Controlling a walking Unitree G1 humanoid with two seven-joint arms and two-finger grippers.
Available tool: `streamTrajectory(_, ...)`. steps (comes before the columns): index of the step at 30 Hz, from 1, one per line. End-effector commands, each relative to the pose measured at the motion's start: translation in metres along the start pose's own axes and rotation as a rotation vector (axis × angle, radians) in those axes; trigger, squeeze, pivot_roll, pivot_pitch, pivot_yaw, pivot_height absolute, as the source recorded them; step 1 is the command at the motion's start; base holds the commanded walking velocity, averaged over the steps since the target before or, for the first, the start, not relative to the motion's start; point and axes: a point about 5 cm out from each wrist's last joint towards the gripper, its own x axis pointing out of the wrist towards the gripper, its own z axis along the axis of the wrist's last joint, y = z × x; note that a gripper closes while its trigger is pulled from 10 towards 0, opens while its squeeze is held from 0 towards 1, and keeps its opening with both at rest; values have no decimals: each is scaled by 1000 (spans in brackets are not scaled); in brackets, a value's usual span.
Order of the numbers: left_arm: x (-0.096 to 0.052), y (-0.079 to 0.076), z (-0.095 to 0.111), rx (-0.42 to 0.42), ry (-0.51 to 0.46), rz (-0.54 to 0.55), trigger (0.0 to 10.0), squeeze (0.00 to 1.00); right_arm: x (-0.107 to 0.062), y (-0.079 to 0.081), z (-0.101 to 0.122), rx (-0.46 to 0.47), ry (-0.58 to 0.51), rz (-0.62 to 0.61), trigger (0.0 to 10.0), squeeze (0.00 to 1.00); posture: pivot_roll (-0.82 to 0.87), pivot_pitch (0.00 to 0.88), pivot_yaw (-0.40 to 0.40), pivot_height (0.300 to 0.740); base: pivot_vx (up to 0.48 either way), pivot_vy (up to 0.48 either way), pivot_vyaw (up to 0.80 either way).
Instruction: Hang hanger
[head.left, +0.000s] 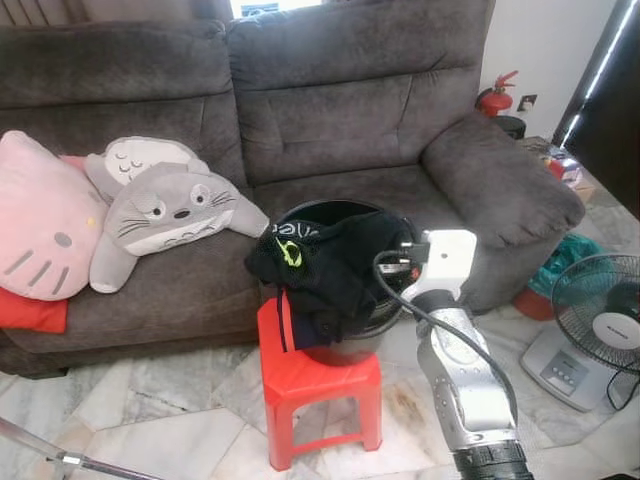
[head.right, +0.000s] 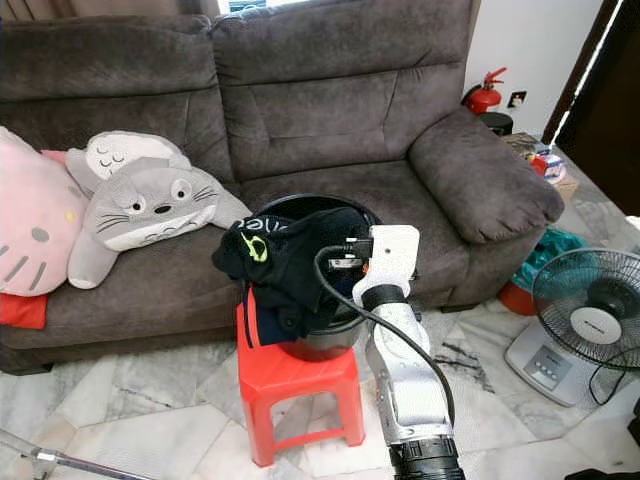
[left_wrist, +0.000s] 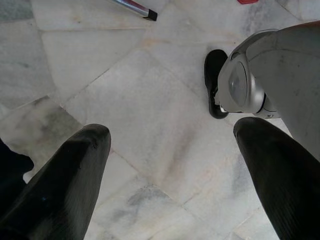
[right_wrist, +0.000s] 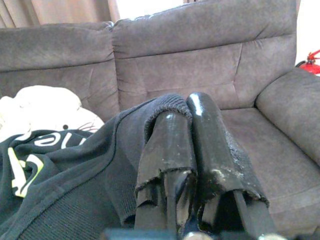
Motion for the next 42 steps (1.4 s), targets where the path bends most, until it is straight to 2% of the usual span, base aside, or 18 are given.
streamTrajectory(1, -1, 1, -4, 8, 8, 1, 10000, 0, 3, 4, 3, -8, -9, 17, 10000, 0, -132, 0, 47, 732, 0, 0, 0)
streamTrajectory(10, -1, 1, -4, 5, 8, 1, 10000, 0, 4, 4, 2, -12, -8, 19, 10000, 0, -131, 0, 45, 732, 0, 0, 0)
streamTrajectory(14, -1, 1, -3, 0, 2, 1, 10000, 0, 6, 9, 5, -59, -16, 56, 10000, 0, -131, 0, 41, 732, 0, 0, 0)
streamTrajectory(25, -1, 1, -2, -15, -3, 1, 10000, 0, 7, 12, 4, -54, -13, 64, 10000, 0, -128, 0, 44, 732, 0, 0, 0)
streamTrajectory(42, -1, 1, -1, -18, -6, 0, 10000, 0, 8, 13, 5, -53, -14, 67, 10000, 0, -128, 0, 43, 732, -285, 0, 0)
